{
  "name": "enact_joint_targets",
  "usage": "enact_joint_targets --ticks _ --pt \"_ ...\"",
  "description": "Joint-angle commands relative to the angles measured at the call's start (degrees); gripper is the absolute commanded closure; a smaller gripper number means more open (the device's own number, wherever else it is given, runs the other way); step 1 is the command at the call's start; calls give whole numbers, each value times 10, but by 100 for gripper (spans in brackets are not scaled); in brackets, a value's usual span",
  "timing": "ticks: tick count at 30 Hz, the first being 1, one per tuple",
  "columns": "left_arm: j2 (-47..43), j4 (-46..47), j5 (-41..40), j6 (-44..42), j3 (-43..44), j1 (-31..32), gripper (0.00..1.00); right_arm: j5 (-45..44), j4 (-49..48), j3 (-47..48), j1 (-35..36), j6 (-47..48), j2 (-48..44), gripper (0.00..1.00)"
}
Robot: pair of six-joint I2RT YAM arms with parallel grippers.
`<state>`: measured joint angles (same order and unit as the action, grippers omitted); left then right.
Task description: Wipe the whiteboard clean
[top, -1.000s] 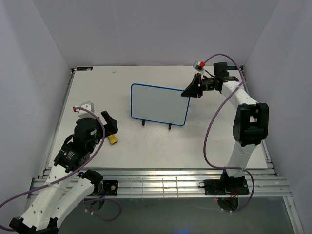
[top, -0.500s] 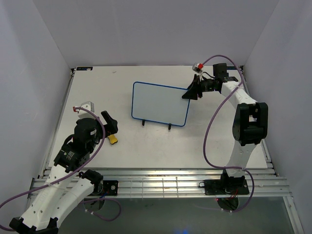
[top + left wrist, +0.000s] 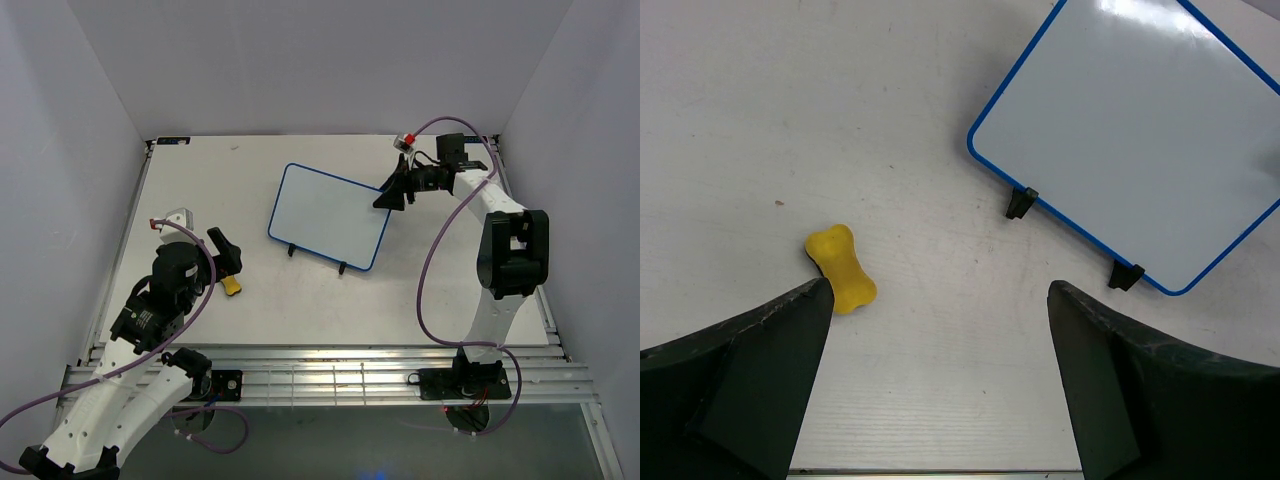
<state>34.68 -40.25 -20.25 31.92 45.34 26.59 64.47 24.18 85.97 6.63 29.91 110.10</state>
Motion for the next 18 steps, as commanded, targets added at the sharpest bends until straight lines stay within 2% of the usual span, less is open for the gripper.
enact_joint_targets --ticks 1,6,9,10,13,15,18 --pt "-4 10 7 -4 -4 -1 2 7 -39 -14 -1 -16 -11 35" --pt "-7 10 8 -4 -5 -1 2 -2 -52 -27 -1 -21 -16 32" --pt "-7 11 7 -4 -5 -1 2 -14 -53 -31 -1 -24 -20 22" --pt "-7 11 7 -4 -4 -1 2 -16 -53 -32 -1 -24 -22 13" --pt "-8 10 7 -5 -4 -1 2 -33 -57 -38 -2 -29 -31 2" --pt "-8 10 7 -5 -4 -1 2 -43 -57 -39 -3 -41 -38 9" --pt "-9 10 6 -5 -4 -1 2 -82 -88 -59 -2 -75 -62 10"
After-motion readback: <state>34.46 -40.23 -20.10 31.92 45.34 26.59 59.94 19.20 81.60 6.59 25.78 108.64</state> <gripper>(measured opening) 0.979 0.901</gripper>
